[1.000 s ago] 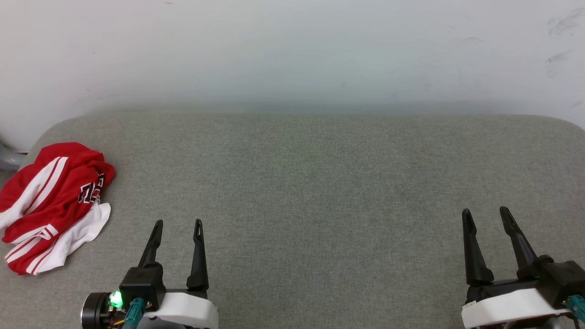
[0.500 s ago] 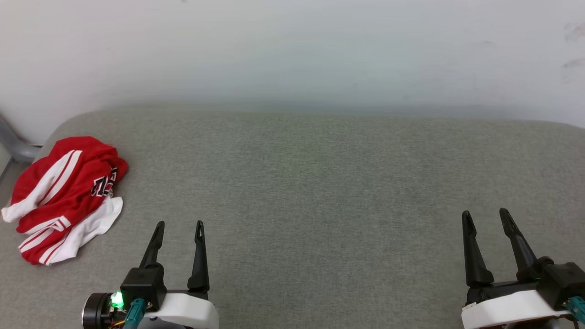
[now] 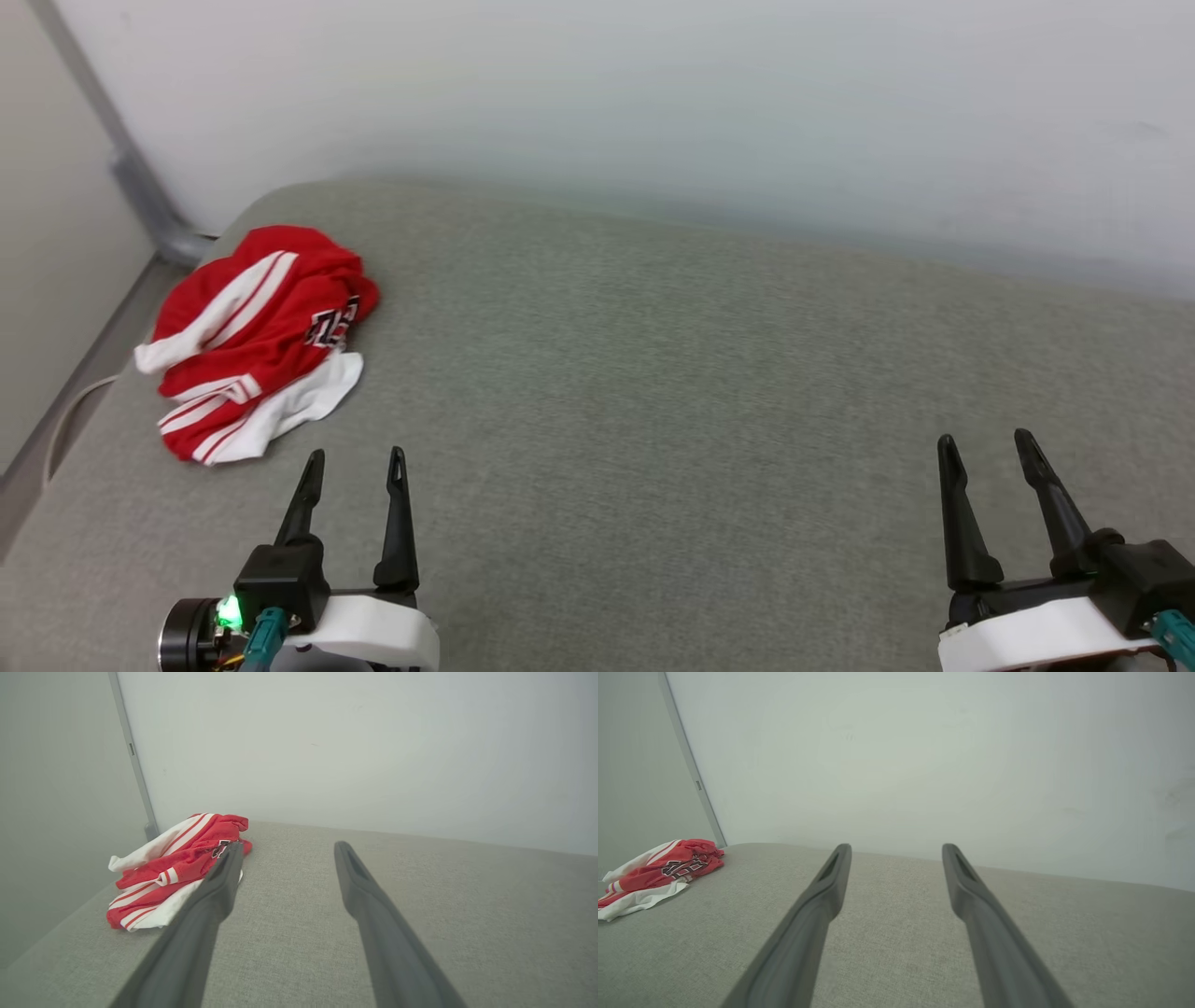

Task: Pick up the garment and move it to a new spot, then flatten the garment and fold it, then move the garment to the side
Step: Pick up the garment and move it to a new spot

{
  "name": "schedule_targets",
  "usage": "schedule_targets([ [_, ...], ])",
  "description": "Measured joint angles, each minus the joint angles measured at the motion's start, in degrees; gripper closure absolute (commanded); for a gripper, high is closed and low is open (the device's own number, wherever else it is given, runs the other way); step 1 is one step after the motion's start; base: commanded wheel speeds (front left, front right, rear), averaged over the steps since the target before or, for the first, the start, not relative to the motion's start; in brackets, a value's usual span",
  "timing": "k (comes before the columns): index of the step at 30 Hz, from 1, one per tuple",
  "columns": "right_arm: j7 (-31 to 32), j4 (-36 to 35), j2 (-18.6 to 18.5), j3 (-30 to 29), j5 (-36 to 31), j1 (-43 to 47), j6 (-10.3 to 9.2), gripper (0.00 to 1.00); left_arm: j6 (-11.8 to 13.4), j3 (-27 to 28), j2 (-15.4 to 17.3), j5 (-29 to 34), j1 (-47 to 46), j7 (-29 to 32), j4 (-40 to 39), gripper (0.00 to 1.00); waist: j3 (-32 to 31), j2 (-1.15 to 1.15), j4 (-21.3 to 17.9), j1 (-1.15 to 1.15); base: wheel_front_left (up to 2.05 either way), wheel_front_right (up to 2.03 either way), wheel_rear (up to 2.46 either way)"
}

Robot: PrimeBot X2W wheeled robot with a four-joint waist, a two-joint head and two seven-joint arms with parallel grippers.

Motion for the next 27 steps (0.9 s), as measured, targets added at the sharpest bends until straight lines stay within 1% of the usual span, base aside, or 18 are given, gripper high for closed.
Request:
schedule_targets([
  [10, 0.0, -0.4, 0.0, 0.9, -0.1, 0.0, 0.0, 0.0, -0.4, 2.4, 0.0, -0.3, 0.3, 0.0, 0.0, 0.0, 0.1, 0.0, 7.3, 0.0, 0.0, 0.0, 0.0],
  [17, 0.0, -0.4, 0.0, 1.1, -0.1, 0.1, 0.0, 0.0, -0.8, 3.0, 0.0, -0.5, 0.3, 0.0, 0.0, 0.0, 0.2, 0.0, 12.0, 0.0, 0.0, 0.0, 0.0],
  [22, 0.0, -0.3, 0.0, 1.3, -0.2, 0.1, 0.0, 0.0, -0.9, 3.3, 0.0, -0.6, 0.4, 0.0, 0.0, 0.0, 0.3, 0.0, 14.5, 0.0, 0.0, 0.0, 0.0],
  [27, 0.0, -0.2, 0.0, 1.5, -0.3, 0.1, 0.0, 0.0, -0.9, 3.5, 0.0, -1.2, 0.4, 0.0, 0.0, 0.0, 0.4, 0.0, 15.7, 0.0, 0.0, 0.0, 0.0],
])
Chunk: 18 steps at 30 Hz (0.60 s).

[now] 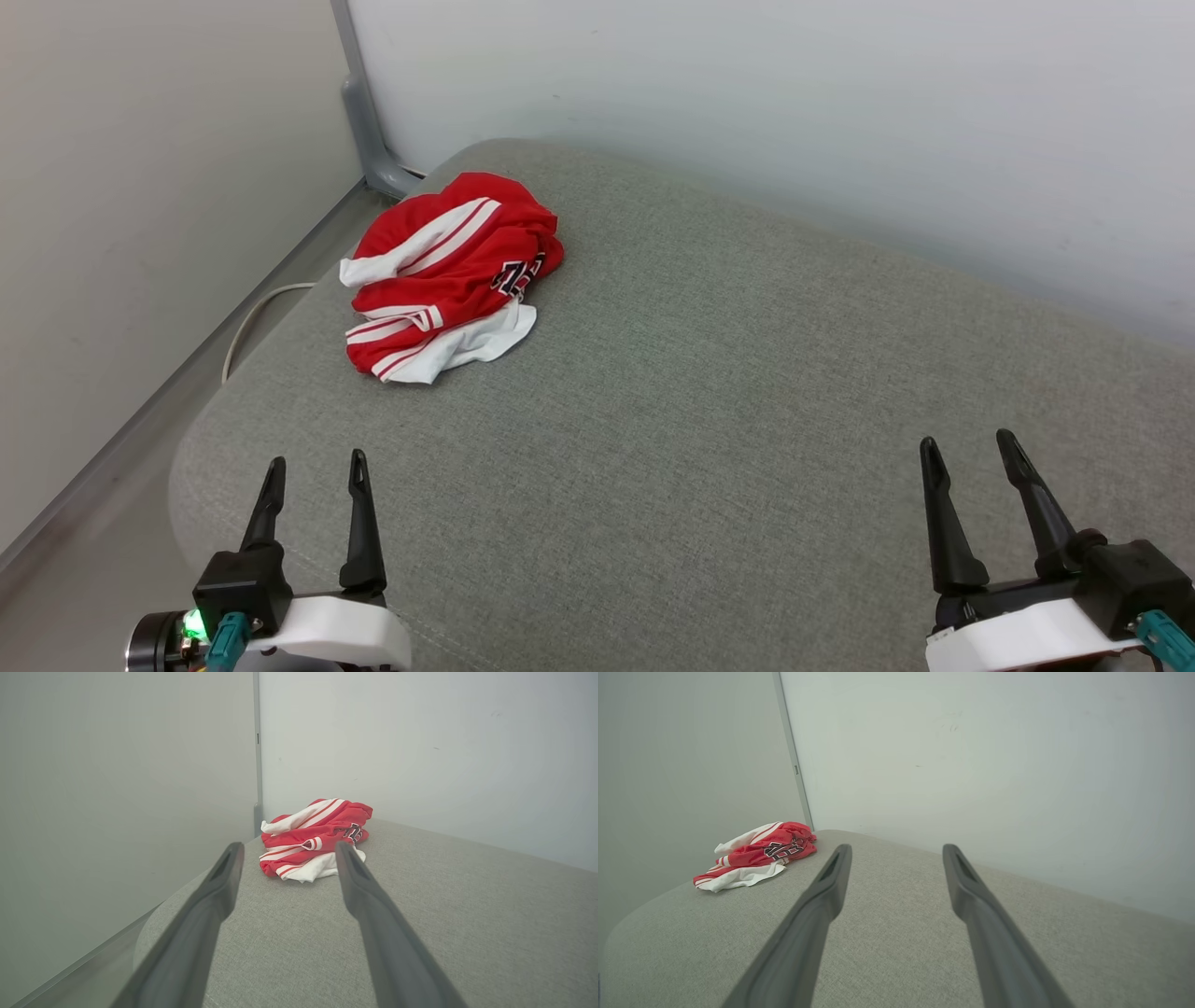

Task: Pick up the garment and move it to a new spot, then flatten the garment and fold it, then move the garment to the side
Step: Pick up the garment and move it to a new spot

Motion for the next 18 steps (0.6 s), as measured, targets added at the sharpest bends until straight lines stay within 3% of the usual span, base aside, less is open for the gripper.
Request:
schedule_targets([
  [6, 0.0, 0.0, 0.0, 0.5, -0.2, 0.0, 0.0, 0.0, -0.4, 0.5, 0.0, -0.4, -0.1, 0.0, 0.1, 0.0, 0.4, 0.0, -0.2, 0.0, 0.0, 0.0, 0.0],
  [12, 0.0, -0.5, 0.0, 0.9, -1.4, -0.8, 0.0, 0.0, -3.1, 2.8, 0.5, 0.9, -5.1, 0.0, 0.0, 0.0, 2.2, 0.0, -1.5, 0.0, 0.0, 0.0, 0.0],
  [18, 0.0, -2.0, 0.0, 0.8, -4.1, -3.5, 0.0, 0.0, -6.1, 7.7, 3.0, -0.4, -14.8, 0.0, 0.5, 0.0, 6.2, 0.0, -3.6, 0.01, 0.0, 0.0, 0.0],
])
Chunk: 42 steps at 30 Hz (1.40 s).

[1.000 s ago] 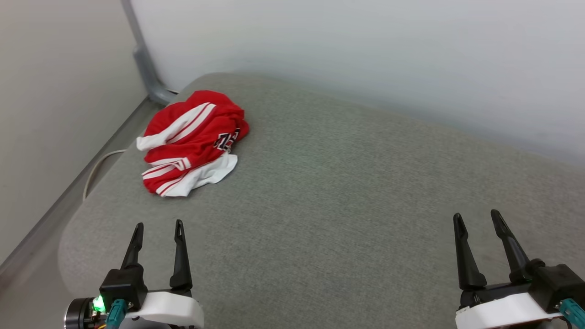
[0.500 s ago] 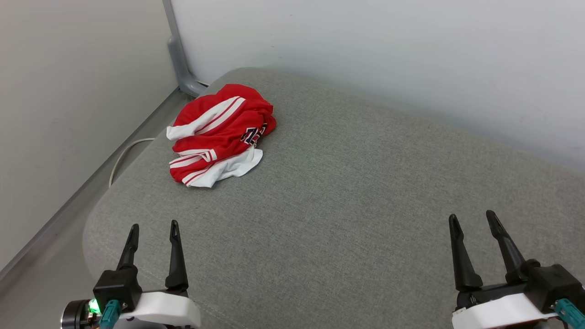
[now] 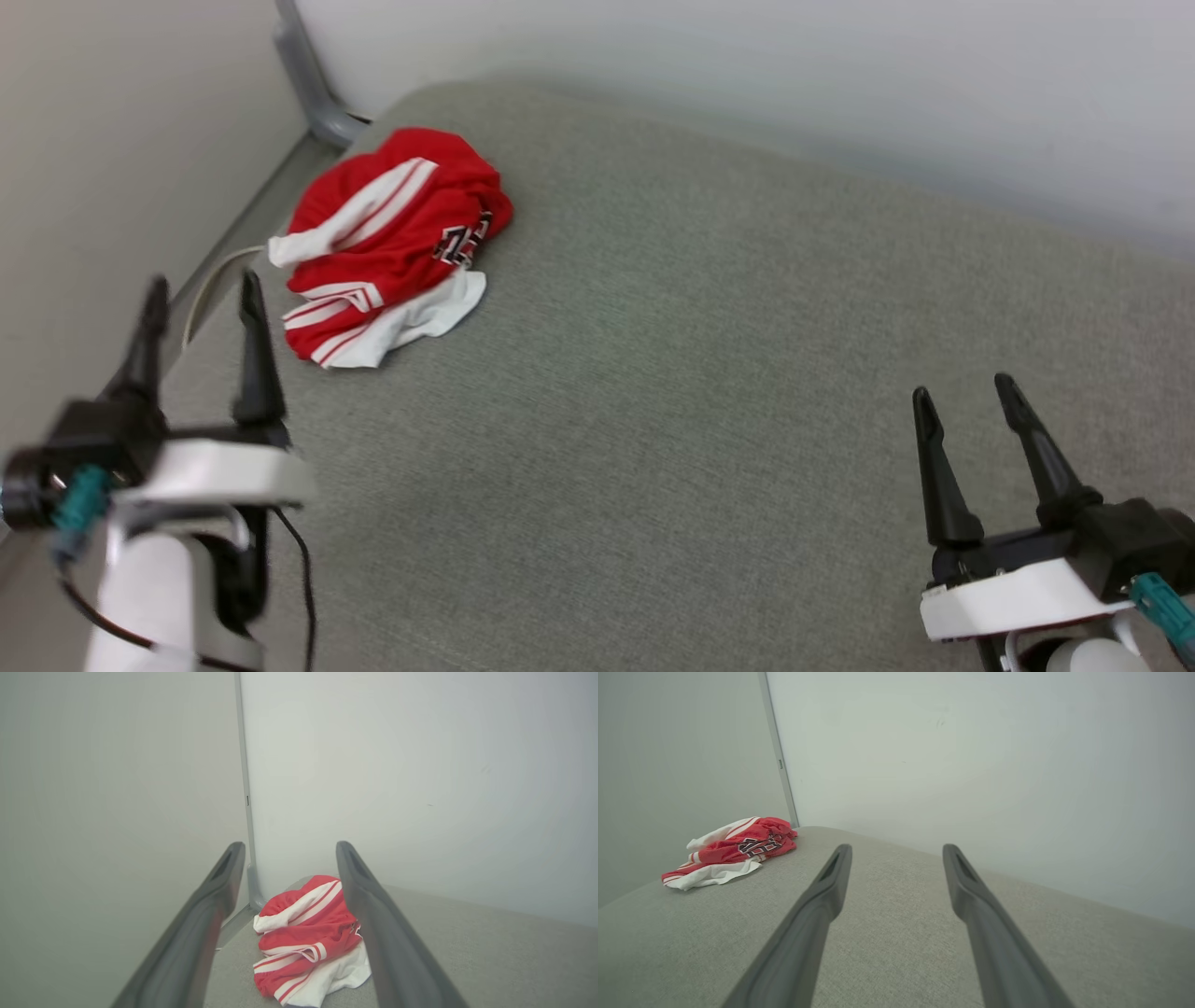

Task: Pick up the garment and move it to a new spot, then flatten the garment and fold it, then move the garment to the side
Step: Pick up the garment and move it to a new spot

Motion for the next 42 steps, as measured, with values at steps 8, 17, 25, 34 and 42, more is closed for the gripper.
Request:
schedule_targets([
  [8, 0.0, -3.3, 0.0, -0.4, -3.6, -3.8, 0.0, 0.0, -3.2, 3.1, 6.6, -3.0, -14.3, 0.0, 3.7, 0.0, 7.9, 0.0, -3.4, 0.01, 0.0, 0.0, 0.0],
  [17, 0.0, -7.4, 0.0, -1.1, -6.1, -7.3, 0.0, 0.0, -3.9, -3.7, 16.0, -14.5, -25.4, 4.7, 14.6, 0.0, 16.6, 0.0, -6.7, 0.01, 0.0, 0.0, 0.0],
  [25, 0.0, -10.3, 0.0, -2.0, -7.9, -9.2, 0.0, 0.0, -3.9, -13.1, 24.6, -32.0, -31.3, 24.8, 21.7, 0.0, 22.3, 0.0, -7.8, 0.01, 0.0, 0.0, 0.0],
  [34, 0.0, -10.8, 0.0, -1.8, -9.1, -11.0, 0.0, 0.0, -3.9, -20.9, 29.2, -42.9, -34.6, 42.8, 27.6, 0.0, 25.9, 0.0, -8.5, 0.01, 0.0, 0.0, 0.0],
  [42, 0.0, -11.4, 0.0, -2.0, -9.1, -12.0, 0.0, 0.0, -4.0, -27.6, 30.9, -47.4, -38.0, 54.3, 35.5, 0.0, 28.3, 0.0, -10.2, -0.01, 0.0, 0.0, 0.0],
])
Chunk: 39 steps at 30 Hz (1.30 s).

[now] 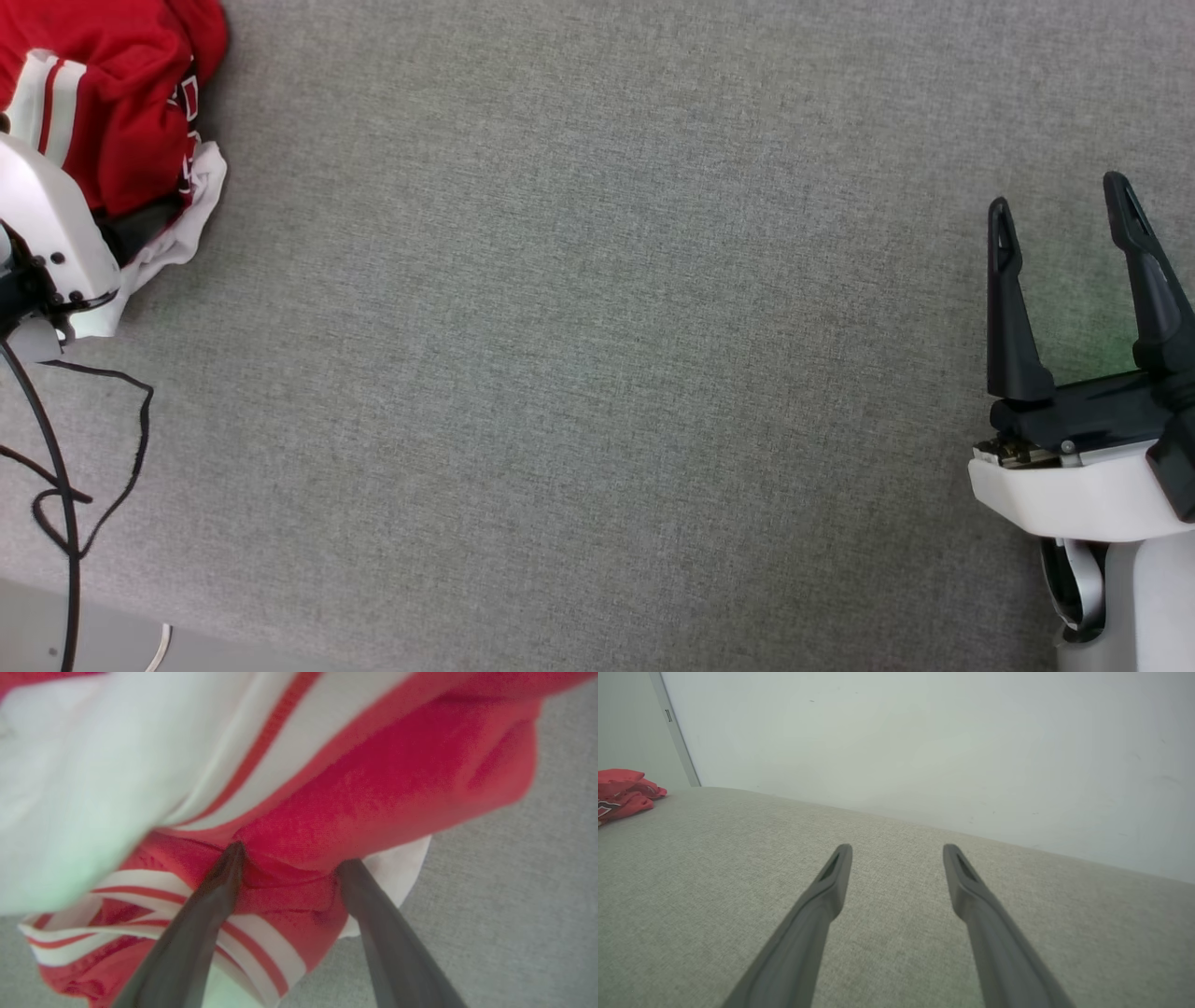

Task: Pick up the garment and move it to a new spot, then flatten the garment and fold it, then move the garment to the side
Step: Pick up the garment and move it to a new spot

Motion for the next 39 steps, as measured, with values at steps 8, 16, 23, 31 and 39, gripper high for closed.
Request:
schedule_targets([
  [8, 0.0, 0.4, 0.0, -0.1, 1.5, -0.4, 0.0, 0.0, 0.0, -4.5, 0.3, -0.9, -1.7, -1.9, 2.2, 1.0, -0.2, 0.0, -1.1, -0.01, 0.0, 0.0, 0.0],
  [16, 0.0, 2.2, 0.0, -0.4, 4.5, 0.5, 0.0, 0.0, 0.1, -11.0, 2.4, -1.8, -3.0, -7.3, -3.3, 1.0, -5.6, 0.0, -1.3, 0.0, 0.0, 0.0, 0.0],
  [23, 0.0, 4.0, 0.0, -0.4, 7.6, 2.2, 0.0, 0.0, 0.1, -18.5, 6.4, -1.3, -4.4, -8.4, -15.6, 1.0, -11.8, 0.0, -1.9, 0.0, 0.0, 0.0, 0.0],
  [31, 0.0, 5.1, 0.0, -1.5, 10.1, 4.3, 0.0, 0.0, 0.1, -25.8, 6.7, 0.2, -5.8, -6.5, -30.1, 1.0, -16.8, 0.0, -5.3, 0.0, 0.0, 0.0, 0.0],
  [39, 0.0, 5.5, 0.0, -1.9, 12.1, 4.6, 0.0, 0.0, 0.1, -34.7, 2.3, 1.4, -8.0, -4.6, -39.4, 1.0, -19.0, 0.0, -11.9, 0.0, 0.0, 0.0, 0.0],
])
